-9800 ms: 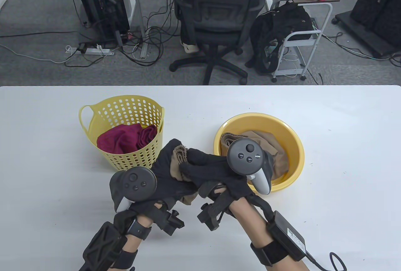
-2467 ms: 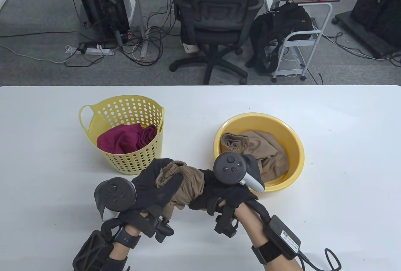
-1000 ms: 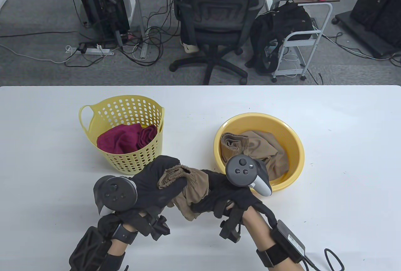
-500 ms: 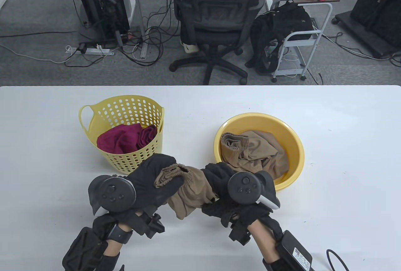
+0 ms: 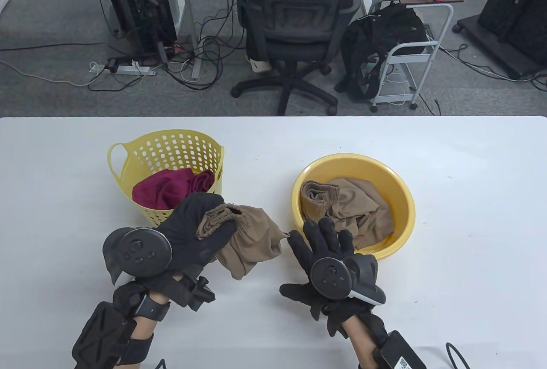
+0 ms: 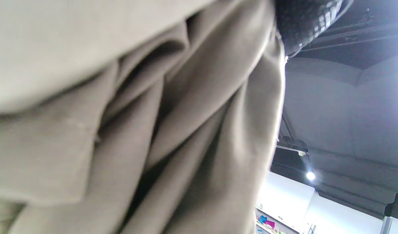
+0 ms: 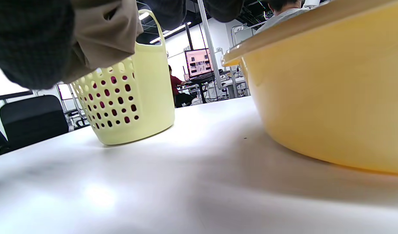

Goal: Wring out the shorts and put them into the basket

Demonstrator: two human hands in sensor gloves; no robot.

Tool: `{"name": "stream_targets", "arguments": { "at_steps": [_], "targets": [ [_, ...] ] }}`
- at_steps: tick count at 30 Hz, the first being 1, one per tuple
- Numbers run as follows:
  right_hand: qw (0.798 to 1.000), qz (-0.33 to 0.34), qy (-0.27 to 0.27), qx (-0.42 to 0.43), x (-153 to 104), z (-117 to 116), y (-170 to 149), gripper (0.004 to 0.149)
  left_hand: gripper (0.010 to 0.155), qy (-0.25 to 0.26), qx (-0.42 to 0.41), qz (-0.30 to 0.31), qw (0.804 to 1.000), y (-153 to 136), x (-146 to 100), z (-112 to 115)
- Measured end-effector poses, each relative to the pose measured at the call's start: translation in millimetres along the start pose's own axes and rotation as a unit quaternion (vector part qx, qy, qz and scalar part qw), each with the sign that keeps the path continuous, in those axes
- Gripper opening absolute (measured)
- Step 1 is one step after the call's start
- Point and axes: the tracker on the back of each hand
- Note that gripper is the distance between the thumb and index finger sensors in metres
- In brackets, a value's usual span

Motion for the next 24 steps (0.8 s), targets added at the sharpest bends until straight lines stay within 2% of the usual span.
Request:
{"name": "stream_targets", "arguments": {
  "at_steps": [10,17,24],
  "targets": [
    [1.0,-0.005,-0.003,-0.01,-1.4,-1.1,-1.0,0.103,0.057,0.01,0.017,-0.011,1.0,0.0,13.8,-12.6],
    [1.0,-0.005,-0.004,-0.007,-2.5,-0.9,-2.3,0.102,0.058,0.031,0.023,-0.026,0.999,-2.7,28.6,-34.5],
    [1.0,-0.004,-0.015,-0.014,-5.6,3.4,-3.5,0.102,0.057,0.055,0.064,-0.046,0.995,-6.7,46.4,-63.4]
  ]
}}
Point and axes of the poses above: the tracker on the back of each hand, its own y axis roughly to the thumb side, its own x axis roughly from the wrist to the fingertips, z = x × y, and after that the axes turned 3 degrees about y, right-handed
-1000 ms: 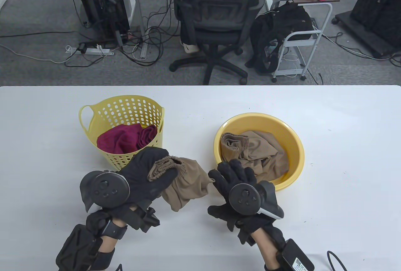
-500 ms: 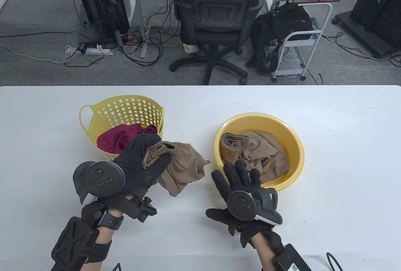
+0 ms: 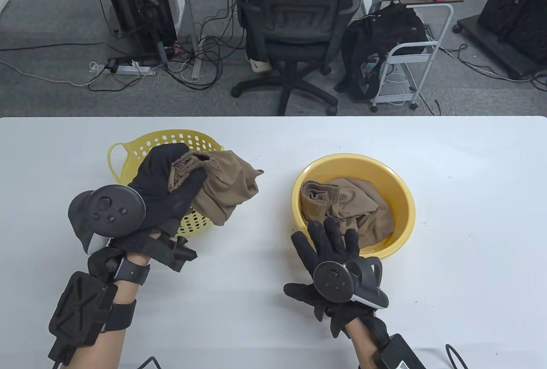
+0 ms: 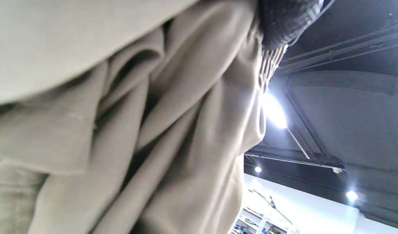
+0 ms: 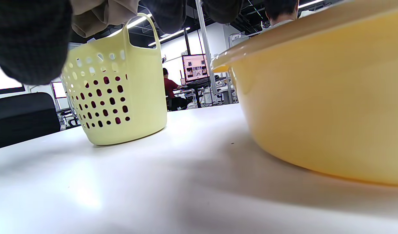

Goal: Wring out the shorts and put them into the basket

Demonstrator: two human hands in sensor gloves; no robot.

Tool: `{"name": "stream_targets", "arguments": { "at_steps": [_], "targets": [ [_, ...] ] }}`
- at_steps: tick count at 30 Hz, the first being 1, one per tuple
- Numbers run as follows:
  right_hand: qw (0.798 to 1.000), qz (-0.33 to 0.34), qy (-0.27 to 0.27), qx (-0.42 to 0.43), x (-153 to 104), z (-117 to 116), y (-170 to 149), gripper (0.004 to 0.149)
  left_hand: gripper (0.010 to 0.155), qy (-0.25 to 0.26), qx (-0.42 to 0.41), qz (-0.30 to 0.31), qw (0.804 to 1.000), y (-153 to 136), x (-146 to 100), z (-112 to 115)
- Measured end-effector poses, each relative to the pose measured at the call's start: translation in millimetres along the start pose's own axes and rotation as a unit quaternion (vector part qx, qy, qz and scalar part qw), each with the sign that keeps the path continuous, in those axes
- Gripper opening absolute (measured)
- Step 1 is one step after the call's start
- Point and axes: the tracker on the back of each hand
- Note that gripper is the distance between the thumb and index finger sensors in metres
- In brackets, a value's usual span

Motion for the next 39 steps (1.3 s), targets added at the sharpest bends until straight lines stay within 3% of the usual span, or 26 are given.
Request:
{"name": "stream_targets", "arguments": {
  "at_steps": [12,26,39],
  "targets": [
    [1.0,0.003,-0.004,-0.003,-1.5,2.0,-1.7,0.101,0.059,-0.002,0.091,-0.042,0.995,-30.5,18.2,0.2],
    [1.0,0.01,-0.011,-0.002,-4.7,3.9,-0.6,0.101,0.062,0.014,0.093,-0.089,0.992,-61.9,20.0,0.0],
    [1.0,0.018,-0.017,0.001,-7.2,5.0,0.4,0.101,0.065,-0.051,0.113,-0.162,0.979,-96.3,7.8,40.2]
  ]
}}
Point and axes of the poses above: the tracker on the back of each hand, its own y axis roughly to the thumb side, its own x axis roughly from the wrist to the fingertips, z = x × y, and after that the axes turned 3 degrees about y, right-handed
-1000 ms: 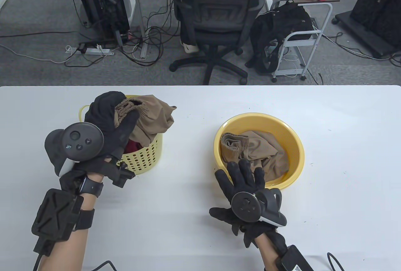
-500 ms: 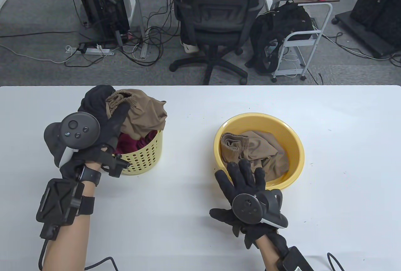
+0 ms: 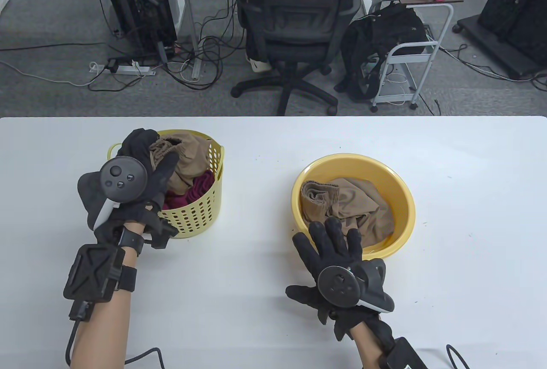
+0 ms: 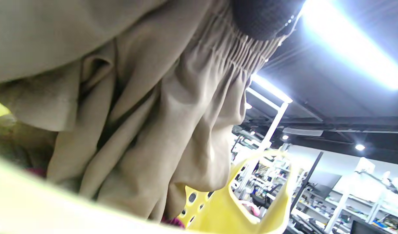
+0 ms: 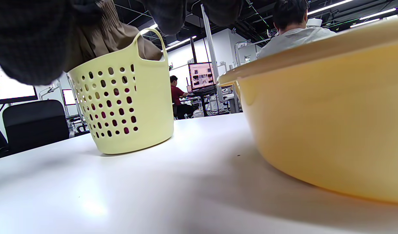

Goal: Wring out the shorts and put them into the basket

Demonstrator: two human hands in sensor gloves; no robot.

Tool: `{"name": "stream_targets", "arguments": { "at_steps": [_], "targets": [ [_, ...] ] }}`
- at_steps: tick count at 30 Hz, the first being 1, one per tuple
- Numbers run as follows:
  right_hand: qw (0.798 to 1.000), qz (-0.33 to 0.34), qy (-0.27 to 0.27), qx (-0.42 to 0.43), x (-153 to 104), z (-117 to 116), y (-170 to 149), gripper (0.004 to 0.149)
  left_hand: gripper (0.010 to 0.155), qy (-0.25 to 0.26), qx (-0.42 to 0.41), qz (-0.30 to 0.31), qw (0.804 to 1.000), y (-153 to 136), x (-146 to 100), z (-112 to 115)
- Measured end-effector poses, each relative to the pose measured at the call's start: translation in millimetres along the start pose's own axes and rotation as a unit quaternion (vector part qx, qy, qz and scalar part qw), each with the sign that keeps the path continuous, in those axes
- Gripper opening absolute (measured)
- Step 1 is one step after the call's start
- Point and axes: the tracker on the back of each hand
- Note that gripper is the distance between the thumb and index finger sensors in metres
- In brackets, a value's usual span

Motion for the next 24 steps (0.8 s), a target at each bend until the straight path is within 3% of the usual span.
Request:
{"name": "stream_targets", "arguments": {
  "at_steps": [19,24],
  "targets": [
    [1.0,0.002,-0.006,0.004,-2.9,1.5,-1.0,0.1,0.061,-0.143,0.109,-0.006,0.984,-3.0,-0.1,48.1],
    [1.0,0.002,-0.007,0.005,-3.6,2.2,-1.4,0.101,0.056,-0.154,0.125,-0.002,0.98,-0.4,-0.5,51.3]
  ]
}}
Point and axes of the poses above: the tracker on the back of each hand, its own y axis roughly to the thumb side, its own x axis roughly from the wrist to the fingertips, z = x × y, and after that the axes turned 3 degrees about y, right-handed
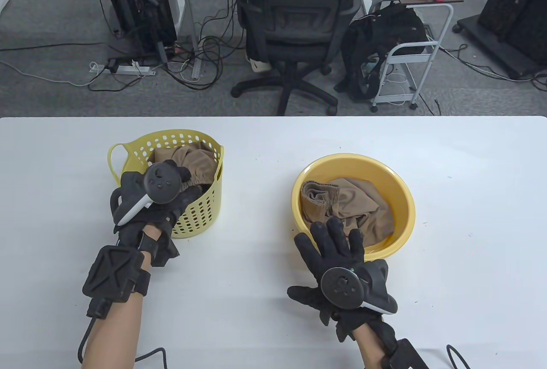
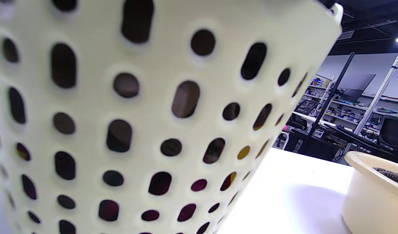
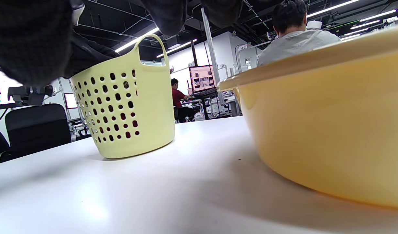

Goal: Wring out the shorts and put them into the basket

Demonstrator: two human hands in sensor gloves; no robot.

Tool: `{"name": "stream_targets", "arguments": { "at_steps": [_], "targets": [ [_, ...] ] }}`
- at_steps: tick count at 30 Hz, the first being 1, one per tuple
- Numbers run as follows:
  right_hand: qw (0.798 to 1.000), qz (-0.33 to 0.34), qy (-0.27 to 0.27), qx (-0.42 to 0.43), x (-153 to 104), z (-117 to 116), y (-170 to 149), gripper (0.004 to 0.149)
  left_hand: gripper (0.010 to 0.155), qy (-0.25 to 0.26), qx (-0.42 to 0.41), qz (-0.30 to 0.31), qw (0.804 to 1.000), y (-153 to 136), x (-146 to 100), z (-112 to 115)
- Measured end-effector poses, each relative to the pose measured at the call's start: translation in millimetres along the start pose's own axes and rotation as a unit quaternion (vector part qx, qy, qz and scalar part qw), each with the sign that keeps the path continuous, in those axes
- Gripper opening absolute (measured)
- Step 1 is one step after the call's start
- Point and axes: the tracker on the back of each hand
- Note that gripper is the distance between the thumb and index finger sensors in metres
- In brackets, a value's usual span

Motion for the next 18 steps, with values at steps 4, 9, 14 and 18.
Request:
{"name": "stream_targets", "arguments": {
  "at_steps": [4,9,14,18],
  "targets": [
    [1.0,0.0,0.001,0.001,-0.4,0.3,-0.1,0.1,0.056,-0.003,-0.014,0.0,1.0,-0.9,-1.9,-2.2],
    [1.0,0.0,0.003,-0.003,-0.7,0.8,-0.2,0.1,0.056,0.024,-0.03,0.016,0.999,2.2,-10.5,-11.8],
    [1.0,-0.001,0.005,-0.002,-0.7,0.5,0.2,0.1,0.058,0.035,-0.013,0.054,0.998,16.7,-27.1,-26.0],
    [1.0,-0.001,0.007,0.0,-0.6,0.6,0.2,0.1,0.059,0.046,0.005,0.096,0.994,33.7,-46.0,-34.6]
  ]
}}
Point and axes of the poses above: the tracker on the back of each hand, its own y axis roughly to the thumb side, its own x axis roughly from the wrist to the fingertips, z = x × y, and after that the axes turned 3 degrees about y, right-handed
